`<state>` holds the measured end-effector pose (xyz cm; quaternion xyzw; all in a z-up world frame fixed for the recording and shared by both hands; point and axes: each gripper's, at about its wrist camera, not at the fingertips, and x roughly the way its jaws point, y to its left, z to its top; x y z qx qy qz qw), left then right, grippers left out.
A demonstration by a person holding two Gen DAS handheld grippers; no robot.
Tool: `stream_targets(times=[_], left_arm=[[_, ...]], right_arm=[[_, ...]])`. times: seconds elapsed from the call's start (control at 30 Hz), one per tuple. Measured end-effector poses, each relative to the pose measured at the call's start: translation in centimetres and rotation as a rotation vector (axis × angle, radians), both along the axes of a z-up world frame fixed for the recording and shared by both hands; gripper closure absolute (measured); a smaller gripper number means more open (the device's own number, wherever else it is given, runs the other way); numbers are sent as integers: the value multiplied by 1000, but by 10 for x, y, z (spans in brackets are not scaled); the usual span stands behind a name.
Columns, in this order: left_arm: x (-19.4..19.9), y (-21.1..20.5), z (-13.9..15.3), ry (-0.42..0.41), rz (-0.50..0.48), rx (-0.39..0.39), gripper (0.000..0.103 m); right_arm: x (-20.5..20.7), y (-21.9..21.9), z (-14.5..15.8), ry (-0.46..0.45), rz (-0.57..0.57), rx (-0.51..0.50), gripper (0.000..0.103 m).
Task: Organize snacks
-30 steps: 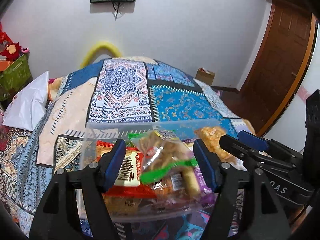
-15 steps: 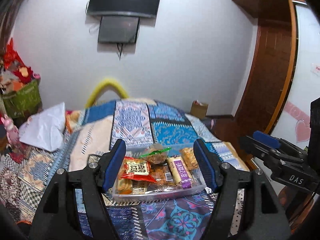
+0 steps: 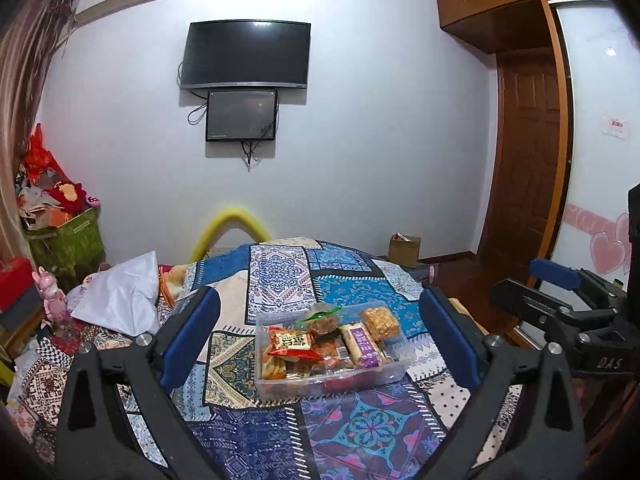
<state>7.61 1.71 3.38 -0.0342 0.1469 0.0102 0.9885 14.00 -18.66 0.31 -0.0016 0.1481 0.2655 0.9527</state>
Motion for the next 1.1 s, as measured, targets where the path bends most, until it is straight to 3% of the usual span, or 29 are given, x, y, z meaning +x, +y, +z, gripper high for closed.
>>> stream_targets(times=[1.1], left_arm=[[-10,1,-6,5,-6,-26,2]], right_arm=[[-19,-2,-2,-9,0,9,0]])
